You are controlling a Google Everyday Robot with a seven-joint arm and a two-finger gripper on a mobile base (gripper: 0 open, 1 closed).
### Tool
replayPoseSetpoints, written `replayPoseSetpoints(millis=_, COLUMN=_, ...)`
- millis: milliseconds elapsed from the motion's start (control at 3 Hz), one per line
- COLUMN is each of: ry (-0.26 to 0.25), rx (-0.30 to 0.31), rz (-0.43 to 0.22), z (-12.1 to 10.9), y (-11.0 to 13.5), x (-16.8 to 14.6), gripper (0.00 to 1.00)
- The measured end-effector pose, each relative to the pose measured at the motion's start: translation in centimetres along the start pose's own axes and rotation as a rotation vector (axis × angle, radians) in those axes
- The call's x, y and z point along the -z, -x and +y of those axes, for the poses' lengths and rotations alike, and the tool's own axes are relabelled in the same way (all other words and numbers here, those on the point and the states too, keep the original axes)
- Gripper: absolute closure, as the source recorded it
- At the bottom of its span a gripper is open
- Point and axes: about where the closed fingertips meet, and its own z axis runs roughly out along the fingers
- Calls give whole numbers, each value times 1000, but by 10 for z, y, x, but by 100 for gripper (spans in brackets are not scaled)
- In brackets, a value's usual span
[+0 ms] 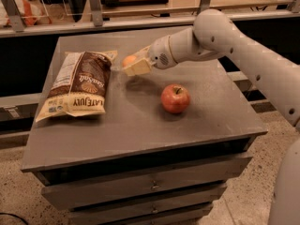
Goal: Move orange near brown chip bag
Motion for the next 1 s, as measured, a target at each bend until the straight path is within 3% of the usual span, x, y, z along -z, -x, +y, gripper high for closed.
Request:
replayPoseSetpoints(millis=667, ry=18, rx=-11, rz=-13, z=6, y=1, x=-4, gripper=100)
replayPoseSetpoints(millis=1000, ry=91, rx=-33, rz=-32, z=23, y=1, x=-19, gripper=100)
